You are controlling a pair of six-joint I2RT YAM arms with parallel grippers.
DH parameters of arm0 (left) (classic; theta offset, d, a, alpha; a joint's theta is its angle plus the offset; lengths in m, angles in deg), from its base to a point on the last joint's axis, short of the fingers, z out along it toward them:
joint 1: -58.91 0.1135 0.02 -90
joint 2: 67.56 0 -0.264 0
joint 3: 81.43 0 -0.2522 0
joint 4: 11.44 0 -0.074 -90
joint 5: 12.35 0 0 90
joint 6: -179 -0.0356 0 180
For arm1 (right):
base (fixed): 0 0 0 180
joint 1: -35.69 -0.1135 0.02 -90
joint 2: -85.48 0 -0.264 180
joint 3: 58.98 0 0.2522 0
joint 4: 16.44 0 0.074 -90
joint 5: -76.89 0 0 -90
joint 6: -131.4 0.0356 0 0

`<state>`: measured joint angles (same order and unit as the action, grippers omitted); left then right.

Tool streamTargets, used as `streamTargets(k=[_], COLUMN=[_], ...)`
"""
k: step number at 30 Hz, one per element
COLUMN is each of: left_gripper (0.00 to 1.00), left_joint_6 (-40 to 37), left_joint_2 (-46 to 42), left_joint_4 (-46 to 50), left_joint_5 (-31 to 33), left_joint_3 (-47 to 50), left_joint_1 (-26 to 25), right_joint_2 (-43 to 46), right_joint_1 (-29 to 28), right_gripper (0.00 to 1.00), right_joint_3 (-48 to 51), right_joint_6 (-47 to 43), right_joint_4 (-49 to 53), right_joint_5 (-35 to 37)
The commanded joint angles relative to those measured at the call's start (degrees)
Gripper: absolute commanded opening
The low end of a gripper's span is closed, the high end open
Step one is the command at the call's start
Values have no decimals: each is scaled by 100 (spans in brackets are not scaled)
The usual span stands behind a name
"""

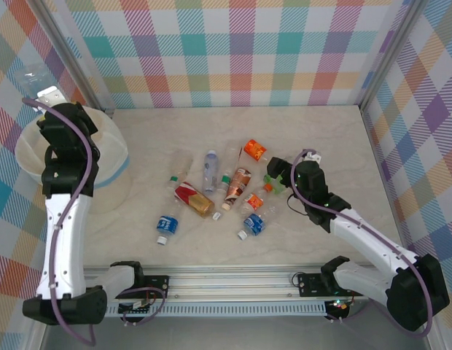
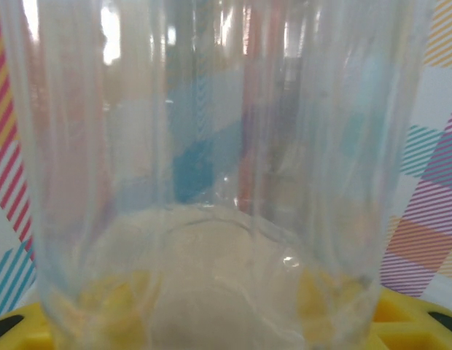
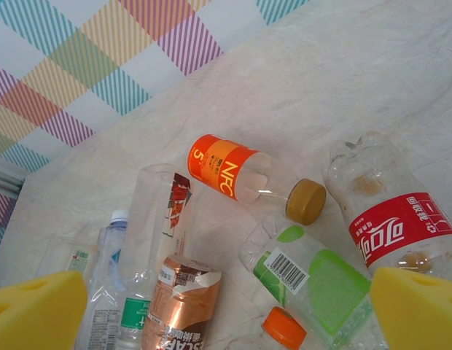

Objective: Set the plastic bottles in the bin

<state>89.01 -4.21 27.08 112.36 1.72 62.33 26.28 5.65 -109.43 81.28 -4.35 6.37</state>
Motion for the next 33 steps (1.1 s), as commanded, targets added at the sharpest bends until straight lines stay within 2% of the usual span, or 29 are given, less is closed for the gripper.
streamTargets(k=[1, 6, 8, 15, 23, 29, 33], left_gripper=[53, 52, 52, 53, 56, 67, 73], left_joint_6=[490, 1075, 1296, 1938, 2298, 2410, 2545], left_joint_2=[310, 866, 1009, 1042, 1043, 1017, 856], left_joint_4=[227, 191, 145, 1, 19, 96, -57], left_joint_5=[-856, -1805, -2193, -2894, -3466, -3762, -4175], left_joint_3=[-126, -63, 39, 757, 1288, 1383, 1455], left_joint_1=[488, 1411, 1597, 1624, 1625, 1634, 1620], right_joint_2=[167, 294, 345, 453, 425, 262, 108], right_joint_1=[-21, -19, -19, -19, -19, -19, -18], right_gripper=[100, 100, 100, 100, 100, 100, 100], right_joint_3=[25, 48, 41, 108, 79, 31, -65], right_joint_6=[-170, -168, -200, -165, -282, -391, -264], right_joint_4=[-169, -66, 19, 183, 194, 252, 479], right_joint_5=[-70, -57, -51, 38, -47, -164, -46])
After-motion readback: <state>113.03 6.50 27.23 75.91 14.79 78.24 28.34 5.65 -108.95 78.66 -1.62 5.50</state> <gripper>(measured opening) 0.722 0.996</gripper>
